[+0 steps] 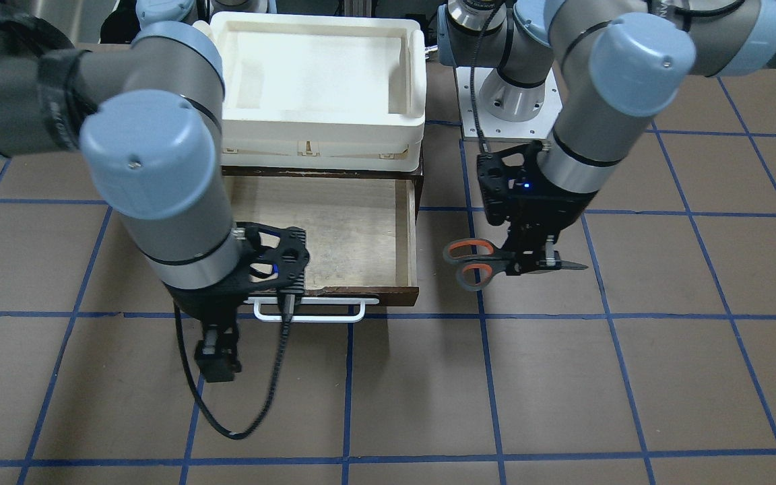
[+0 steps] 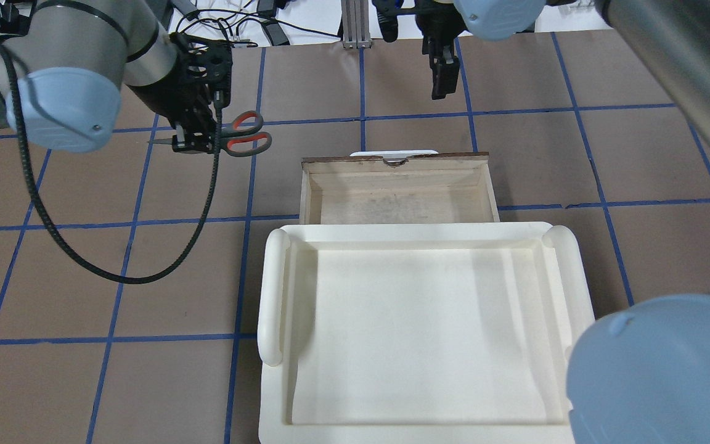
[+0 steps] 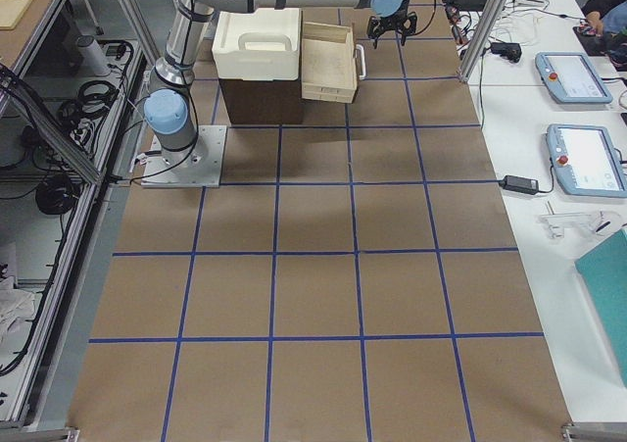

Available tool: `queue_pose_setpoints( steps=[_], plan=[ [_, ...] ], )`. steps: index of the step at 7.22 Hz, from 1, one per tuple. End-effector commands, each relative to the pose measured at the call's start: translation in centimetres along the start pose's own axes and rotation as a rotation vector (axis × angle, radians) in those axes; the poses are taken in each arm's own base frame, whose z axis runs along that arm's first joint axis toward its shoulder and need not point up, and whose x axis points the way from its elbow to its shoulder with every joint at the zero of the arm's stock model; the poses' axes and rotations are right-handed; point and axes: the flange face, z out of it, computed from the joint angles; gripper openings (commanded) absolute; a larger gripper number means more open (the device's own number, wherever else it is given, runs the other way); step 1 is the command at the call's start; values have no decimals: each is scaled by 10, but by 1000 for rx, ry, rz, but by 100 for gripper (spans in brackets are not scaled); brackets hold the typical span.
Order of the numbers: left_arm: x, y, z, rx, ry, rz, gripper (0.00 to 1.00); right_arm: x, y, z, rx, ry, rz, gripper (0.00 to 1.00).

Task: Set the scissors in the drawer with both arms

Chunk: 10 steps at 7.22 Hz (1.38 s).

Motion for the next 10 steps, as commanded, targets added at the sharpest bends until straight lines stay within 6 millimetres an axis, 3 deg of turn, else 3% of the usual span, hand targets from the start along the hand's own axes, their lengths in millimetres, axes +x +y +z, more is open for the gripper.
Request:
queue_pose_setpoints(
  steps=[1,2,5,7,10],
  plan=[
    [30,-75,12,12,27,-8,0,-45,75,-42,-3,17,238,100],
    [40,-98,16,29,40,-51,0,-76,95,-58,-5,28,359,100],
    [57,-145,40,52,84,-108,0,-159,101,-99,-7,42,776,100],
    [70,-187,56,43,97,-124,0,-173,96,-95,-13,-4,1118,100],
    [86,-222,75,43,90,-125,0,-167,95,-86,-19,-16,1466,100]
  ],
)
